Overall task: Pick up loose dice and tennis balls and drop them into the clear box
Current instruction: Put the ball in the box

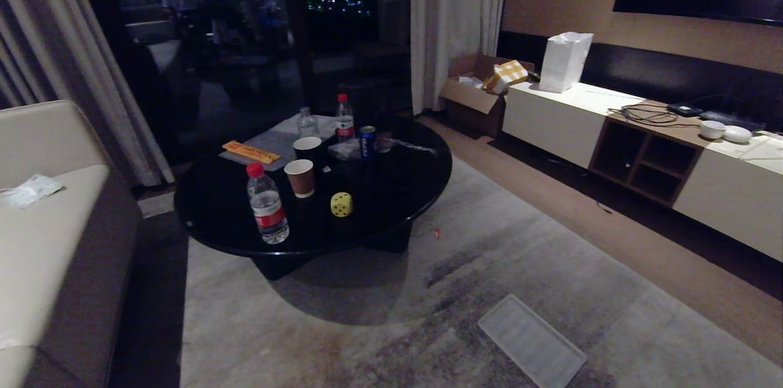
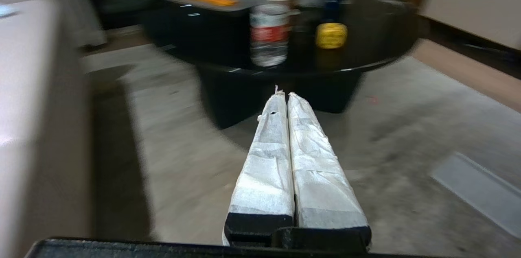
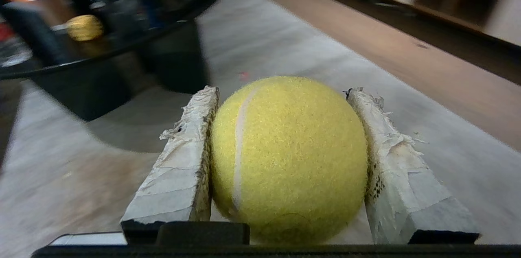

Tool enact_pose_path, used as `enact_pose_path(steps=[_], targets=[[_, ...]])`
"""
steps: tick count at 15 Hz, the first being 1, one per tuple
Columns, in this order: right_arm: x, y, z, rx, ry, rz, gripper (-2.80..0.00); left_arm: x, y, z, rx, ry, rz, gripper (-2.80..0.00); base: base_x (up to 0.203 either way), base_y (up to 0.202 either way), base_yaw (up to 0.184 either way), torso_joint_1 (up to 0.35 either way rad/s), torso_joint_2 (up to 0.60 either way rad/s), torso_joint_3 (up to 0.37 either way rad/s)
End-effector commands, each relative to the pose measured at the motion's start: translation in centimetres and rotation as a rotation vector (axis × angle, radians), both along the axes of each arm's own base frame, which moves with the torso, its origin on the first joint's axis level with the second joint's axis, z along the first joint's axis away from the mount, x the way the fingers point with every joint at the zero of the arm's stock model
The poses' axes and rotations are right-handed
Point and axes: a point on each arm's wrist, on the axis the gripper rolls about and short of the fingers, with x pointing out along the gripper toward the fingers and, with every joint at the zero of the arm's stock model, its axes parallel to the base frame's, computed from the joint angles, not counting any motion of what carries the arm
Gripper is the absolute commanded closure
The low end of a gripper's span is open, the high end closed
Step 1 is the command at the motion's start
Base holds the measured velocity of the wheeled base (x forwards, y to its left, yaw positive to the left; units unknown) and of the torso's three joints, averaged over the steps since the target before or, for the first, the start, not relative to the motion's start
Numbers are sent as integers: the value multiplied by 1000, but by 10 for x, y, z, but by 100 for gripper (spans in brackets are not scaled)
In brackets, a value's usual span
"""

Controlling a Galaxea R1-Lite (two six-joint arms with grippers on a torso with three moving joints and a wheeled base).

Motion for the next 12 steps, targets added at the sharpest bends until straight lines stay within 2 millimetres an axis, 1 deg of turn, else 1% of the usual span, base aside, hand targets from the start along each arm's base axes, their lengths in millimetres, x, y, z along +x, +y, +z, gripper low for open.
enact_pose_path(steps=[1,12], targets=[[0,0,0,0,3,1,0,0,0,0,1,3,0,0,-1,12,-168,-2,2,2],[0,0,0,0,3,1,0,0,0,0,1,3,-1,0,0,10,-164,2,2,3]])
